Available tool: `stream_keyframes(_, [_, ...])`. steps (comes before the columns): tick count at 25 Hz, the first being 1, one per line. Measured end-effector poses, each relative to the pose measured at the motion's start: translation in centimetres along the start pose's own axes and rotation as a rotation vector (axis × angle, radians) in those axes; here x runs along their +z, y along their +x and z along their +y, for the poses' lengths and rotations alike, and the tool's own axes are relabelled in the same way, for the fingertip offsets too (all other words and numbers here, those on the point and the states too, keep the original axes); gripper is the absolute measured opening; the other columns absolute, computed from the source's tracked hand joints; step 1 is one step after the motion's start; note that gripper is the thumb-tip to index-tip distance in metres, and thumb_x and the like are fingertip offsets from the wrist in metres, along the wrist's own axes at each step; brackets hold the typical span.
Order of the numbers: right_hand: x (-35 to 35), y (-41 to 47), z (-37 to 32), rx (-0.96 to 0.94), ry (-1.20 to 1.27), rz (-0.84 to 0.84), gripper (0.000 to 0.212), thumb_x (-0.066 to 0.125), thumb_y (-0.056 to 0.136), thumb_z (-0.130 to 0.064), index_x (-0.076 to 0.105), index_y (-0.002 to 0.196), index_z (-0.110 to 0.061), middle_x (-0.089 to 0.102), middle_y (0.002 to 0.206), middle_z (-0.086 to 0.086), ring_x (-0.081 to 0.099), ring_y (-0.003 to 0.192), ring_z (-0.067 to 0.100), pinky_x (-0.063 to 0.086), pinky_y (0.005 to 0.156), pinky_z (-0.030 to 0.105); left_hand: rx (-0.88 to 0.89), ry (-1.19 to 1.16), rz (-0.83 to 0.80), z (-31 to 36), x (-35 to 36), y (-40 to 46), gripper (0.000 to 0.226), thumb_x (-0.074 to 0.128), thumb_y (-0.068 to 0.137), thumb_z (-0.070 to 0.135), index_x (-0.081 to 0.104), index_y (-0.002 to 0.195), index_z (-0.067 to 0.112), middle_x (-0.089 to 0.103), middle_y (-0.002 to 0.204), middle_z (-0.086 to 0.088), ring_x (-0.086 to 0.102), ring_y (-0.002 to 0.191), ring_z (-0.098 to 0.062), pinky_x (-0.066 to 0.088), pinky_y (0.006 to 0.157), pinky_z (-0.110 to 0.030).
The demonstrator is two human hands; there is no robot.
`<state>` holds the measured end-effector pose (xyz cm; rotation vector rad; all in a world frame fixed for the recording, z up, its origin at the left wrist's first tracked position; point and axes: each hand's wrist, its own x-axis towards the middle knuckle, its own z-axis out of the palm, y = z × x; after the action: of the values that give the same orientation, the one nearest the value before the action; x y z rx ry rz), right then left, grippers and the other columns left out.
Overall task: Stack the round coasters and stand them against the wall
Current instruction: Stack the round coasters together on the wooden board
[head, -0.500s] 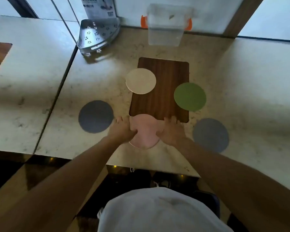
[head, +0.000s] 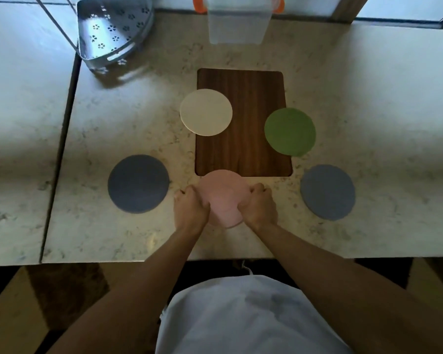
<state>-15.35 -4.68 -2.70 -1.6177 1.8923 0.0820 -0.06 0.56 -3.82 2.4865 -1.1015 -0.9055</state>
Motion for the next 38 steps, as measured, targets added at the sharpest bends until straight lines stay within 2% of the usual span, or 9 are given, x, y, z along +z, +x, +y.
stream_keyframes(5, [0.4, 0.9, 1.4, 0.042, 0.355, 0.039, 0.03, 0.068, 0.084, -0.014, 0.063, 0.113, -0.009, 0.068, 0.111, 0.009, 0.064, 0.1, 0.025, 0.052, 0.083, 0.033, -0.102, -0.283, 0.014, -0.2, -1.2, 1.2, 0.023, 0.062, 0.083, 0.027, 0.072, 0.073, 0.009, 0.071, 0.072, -0.007, 0.066, 0.071, -0.027, 0.053, 0.064, -0.039])
stream_keyframes(8, [-0.1, 1.8, 2.4, 0.079, 0.487, 0.016, 0.021, 0.07, 0.085, -0.019, 0.068, 0.106, -0.013, 0.07, 0.099, 0.0, 0.064, 0.092, 0.018, 0.044, 0.07, 0.021, -0.17, -0.292, 0.004, 0.4, -1.6, 1.1, 0.017, 0.062, 0.085, 0.025, 0.075, 0.081, 0.014, 0.073, 0.081, -0.003, 0.066, 0.077, -0.022, 0.056, 0.074, -0.038])
stream_keyframes(13, [-3.0, 3.8, 5.1, 0.0, 0.613, 0.021, 0.014, 0.071, 0.087, -0.019, 0.072, 0.101, -0.017, 0.069, 0.094, -0.007, 0.064, 0.089, 0.013, 0.047, 0.072, 0.019, -0.128, -0.44, -0.024, 3.9, -0.6, 0.1, 0.021, 0.065, 0.083, 0.019, 0.071, 0.065, 0.029, 0.073, 0.073, 0.003, 0.069, 0.075, -0.023, 0.06, 0.073, -0.046])
stream_keyframes(16, [-6.0, 5.0, 8.5, 0.045, 0.664, 0.035, 0.016, 0.069, 0.089, -0.023, 0.072, 0.102, -0.015, 0.073, 0.099, 0.001, 0.065, 0.092, 0.017, 0.051, 0.08, 0.033, -0.055, -0.441, -0.064, 7.8, 1.3, -0.9, 0.026, 0.065, 0.085, 0.019, 0.07, 0.067, 0.037, 0.071, 0.075, 0.01, 0.07, 0.076, -0.018, 0.061, 0.073, -0.047])
stream_keyframes(19, [-9.5, 6.3, 13.5, 0.101, 0.655, 0.114, 0.019, 0.071, 0.089, -0.024, 0.072, 0.104, -0.013, 0.075, 0.101, 0.005, 0.066, 0.091, 0.017, 0.052, 0.082, 0.031, 0.004, -0.383, -0.108, 12.4, 4.6, -0.9, 0.011, 0.066, 0.085, 0.019, 0.073, 0.079, 0.025, 0.071, 0.081, 0.005, 0.068, 0.079, -0.02, 0.06, 0.078, -0.048])
stream_keyframes(21, [-11.4, 6.8, 16.3, 0.135, 0.67, 0.169, 0.018, 0.073, 0.087, -0.022, 0.074, 0.1, -0.011, 0.075, 0.098, 0.006, 0.068, 0.091, 0.019, 0.056, 0.087, 0.038, 0.028, -0.385, -0.141, 14.9, 6.7, -0.8, 0.007, 0.068, 0.085, 0.016, 0.075, 0.086, 0.016, 0.072, 0.085, -0.002, 0.069, 0.08, -0.023, 0.06, 0.077, -0.048])
stream_keyframes(24, [-13.8, 7.2, 20.1, 0.186, 0.721, 0.237, 0.012, 0.077, 0.082, -0.022, 0.074, 0.093, -0.017, 0.075, 0.095, 0.003, 0.07, 0.091, 0.019, 0.057, 0.089, 0.044, 0.05, -0.351, -0.162, 18.2, 9.7, -1.2, 0.005, 0.071, 0.084, 0.018, 0.076, 0.085, 0.018, 0.074, 0.084, -0.003, 0.07, 0.078, -0.023, 0.06, 0.076, -0.045])
stream_keyframes(31, [-15.2, 8.5, 24.2, 0.235, 0.737, 0.249, 0.012, 0.077, 0.08, -0.021, 0.074, 0.092, -0.02, 0.074, 0.088, -0.005, 0.069, 0.083, 0.009, 0.058, 0.082, 0.035, 0.088, -0.249, -0.169, 21.4, 13.3, -1.4, 0.006, 0.075, 0.081, 0.02, 0.078, 0.085, 0.017, 0.076, 0.081, 0.0, 0.069, 0.072, -0.012, 0.059, 0.073, -0.035])
stream_keyframes(38, [-14.6, 9.3, 24.9, 0.23, 0.622, 0.244, 0.01, 0.077, 0.081, -0.023, 0.073, 0.09, -0.022, 0.07, 0.08, -0.013, 0.066, 0.076, 0.002, 0.049, 0.07, 0.02, 0.07, -0.217, -0.175, 21.9, 14.1, -2.1, 0.004, 0.073, 0.081, 0.016, 0.076, 0.083, 0.017, 0.074, 0.075, 0.001, 0.071, 0.062, -0.016, 0.062, 0.064, -0.039])
